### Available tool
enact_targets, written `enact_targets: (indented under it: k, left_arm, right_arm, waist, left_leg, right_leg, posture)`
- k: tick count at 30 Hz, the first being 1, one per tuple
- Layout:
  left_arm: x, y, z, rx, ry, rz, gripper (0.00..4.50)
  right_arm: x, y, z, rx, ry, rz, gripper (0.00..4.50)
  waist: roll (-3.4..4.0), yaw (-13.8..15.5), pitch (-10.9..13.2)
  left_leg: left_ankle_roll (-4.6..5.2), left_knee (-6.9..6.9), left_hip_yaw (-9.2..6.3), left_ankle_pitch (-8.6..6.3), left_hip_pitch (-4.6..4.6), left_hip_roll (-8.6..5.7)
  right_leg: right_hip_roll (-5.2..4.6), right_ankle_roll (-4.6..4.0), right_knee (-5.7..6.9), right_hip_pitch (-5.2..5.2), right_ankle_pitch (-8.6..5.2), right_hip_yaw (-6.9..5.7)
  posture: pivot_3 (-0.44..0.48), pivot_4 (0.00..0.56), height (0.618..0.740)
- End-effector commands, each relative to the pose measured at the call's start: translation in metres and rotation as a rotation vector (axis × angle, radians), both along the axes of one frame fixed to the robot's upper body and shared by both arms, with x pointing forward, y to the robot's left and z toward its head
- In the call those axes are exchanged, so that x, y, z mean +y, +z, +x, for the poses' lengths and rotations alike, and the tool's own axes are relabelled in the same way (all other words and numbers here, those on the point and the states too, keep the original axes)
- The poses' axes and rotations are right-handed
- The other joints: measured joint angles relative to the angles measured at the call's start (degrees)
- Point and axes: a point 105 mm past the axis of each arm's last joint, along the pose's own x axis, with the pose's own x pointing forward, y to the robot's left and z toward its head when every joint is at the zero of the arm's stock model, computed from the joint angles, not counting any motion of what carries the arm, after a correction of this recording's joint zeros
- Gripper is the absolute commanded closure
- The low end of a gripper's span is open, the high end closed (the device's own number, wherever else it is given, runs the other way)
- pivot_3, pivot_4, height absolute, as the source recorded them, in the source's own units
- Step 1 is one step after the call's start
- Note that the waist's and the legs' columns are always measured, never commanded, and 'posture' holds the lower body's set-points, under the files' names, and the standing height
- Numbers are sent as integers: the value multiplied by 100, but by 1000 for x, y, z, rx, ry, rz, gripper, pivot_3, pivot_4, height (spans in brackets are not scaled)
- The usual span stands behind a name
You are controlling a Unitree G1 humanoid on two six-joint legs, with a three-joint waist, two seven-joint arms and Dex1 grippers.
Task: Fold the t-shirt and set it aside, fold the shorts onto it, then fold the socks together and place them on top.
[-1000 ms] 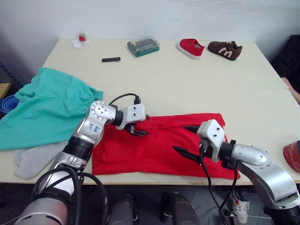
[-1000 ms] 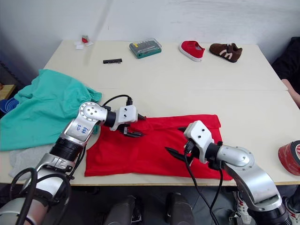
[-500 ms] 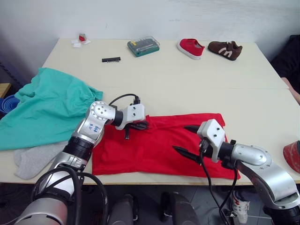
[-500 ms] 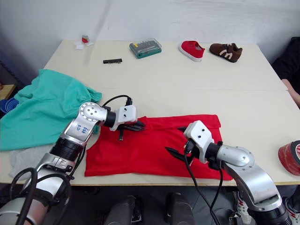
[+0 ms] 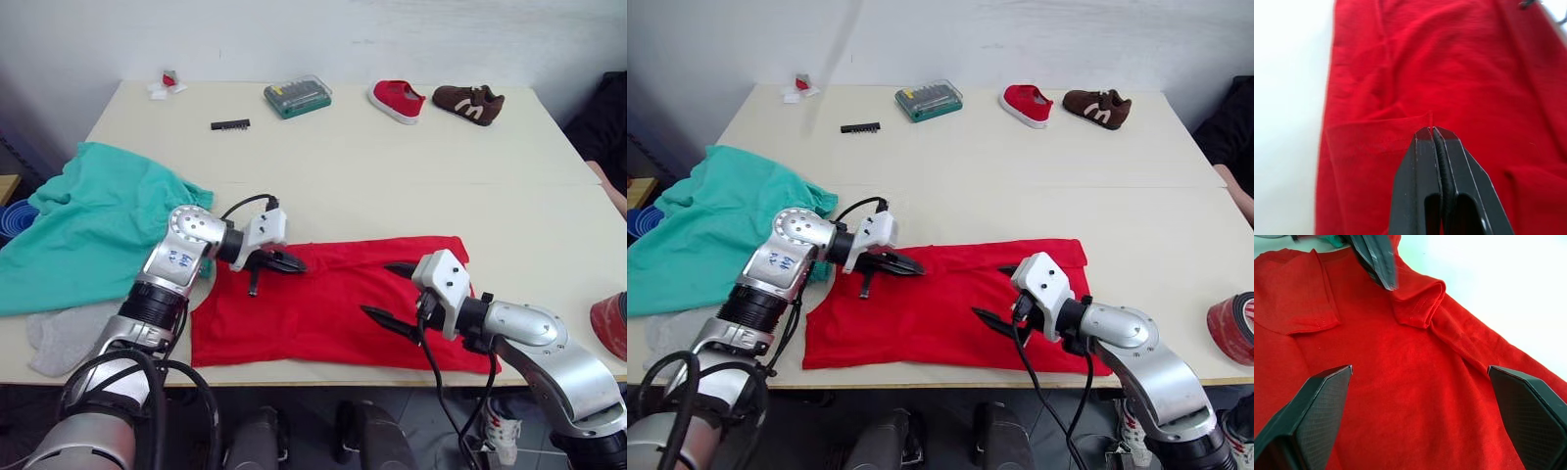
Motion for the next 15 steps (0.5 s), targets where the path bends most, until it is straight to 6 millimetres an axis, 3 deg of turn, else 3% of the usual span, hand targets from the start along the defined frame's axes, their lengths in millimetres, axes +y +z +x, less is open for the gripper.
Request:
enact_targets:
  k: [1,7,15]
  left_arm:
    - [21,2,-12,26,-95,57,4471]
    - [49,-15,-12,43,-100,189,4471]
    - [59,-17,-15,87,-90,201,4471]
  right_arm:
    - [-3,10,1,-48,7,-10,0]
    - [-1,10,4,-50,13,-9,0]
    - [-4,3,3,-32,10,-22,0]
  waist:
    - [0,-3,0]
    - [1,21,0]
    - [1,1,0]
  left_leg:
    - [0,0,0,0,0,0]
    - [13,0,1,-10,0,0]
    - [15,-2,-1,-16,-8,0]
  right_leg:
    - [0,-1,0,-1,-1,0]
    - [-4,-3,-3,-7,-1,5]
    - [-6,-3,-8,-8,-2,1]
  posture:
    - [0,150,740]
    - [0,150,740]
    - [0,150,740]
